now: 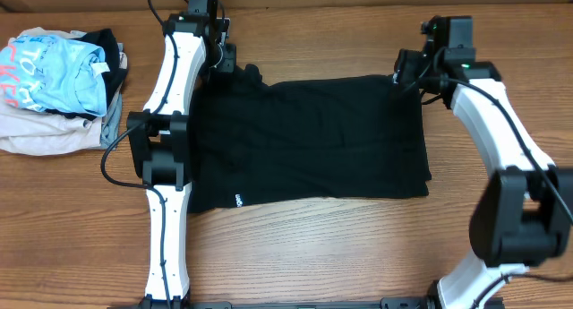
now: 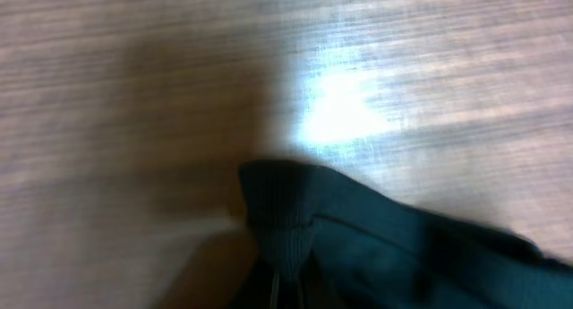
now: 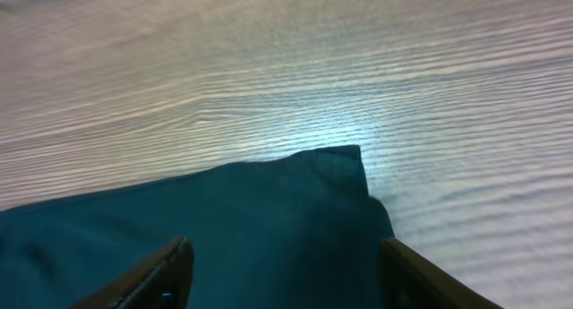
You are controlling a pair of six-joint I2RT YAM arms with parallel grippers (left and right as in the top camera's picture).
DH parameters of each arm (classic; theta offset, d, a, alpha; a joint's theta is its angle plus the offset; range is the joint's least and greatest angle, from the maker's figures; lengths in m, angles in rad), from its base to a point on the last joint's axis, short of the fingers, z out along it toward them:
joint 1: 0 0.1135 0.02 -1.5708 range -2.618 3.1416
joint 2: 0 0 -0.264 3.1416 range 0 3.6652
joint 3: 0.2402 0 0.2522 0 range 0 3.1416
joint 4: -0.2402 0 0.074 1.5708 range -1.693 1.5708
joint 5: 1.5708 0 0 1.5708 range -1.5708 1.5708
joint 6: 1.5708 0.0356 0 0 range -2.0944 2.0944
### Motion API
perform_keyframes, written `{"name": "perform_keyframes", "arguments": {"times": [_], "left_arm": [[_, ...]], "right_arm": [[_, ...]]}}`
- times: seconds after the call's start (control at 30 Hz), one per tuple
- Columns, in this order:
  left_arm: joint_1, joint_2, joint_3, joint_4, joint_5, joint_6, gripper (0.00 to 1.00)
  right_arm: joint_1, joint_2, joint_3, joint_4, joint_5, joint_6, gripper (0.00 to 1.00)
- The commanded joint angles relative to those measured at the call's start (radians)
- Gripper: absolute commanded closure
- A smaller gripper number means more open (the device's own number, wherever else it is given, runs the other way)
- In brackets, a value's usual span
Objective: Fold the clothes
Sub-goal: 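Lift the top edge with both grippers and fold it down toward the hem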
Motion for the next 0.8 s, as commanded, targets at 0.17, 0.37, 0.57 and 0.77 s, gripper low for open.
{"name": "perform_keyframes", "arguments": {"times": [0.17, 0.37, 0.57, 0.77], "left_arm": [[-0.001, -0.134, 0.045, -0.08, -0.013, -0.029, 0.96], [-0.001, -0.15, 0.045, -0.12, -0.013, -0.029, 0.96], [-0.001, -0.15, 0.045, -0.172, -0.014, -0.028, 0.96], [-0.001, -0.151, 0.045, -0.206, -0.014, -0.028, 0.96]], "right_arm": [[-0.06, 0.158, 0.023, 0.084, 0.017, -0.004, 0.35], [-0.074, 0.248, 0.023, 0.124, -0.01, -0.008, 0.35], [-0.073, 0.277, 0.023, 0.161, -0.135, -0.008, 0.35], [-0.067, 0.278, 0.023, 0.199, -0.195, 0.001, 0.61]]}}
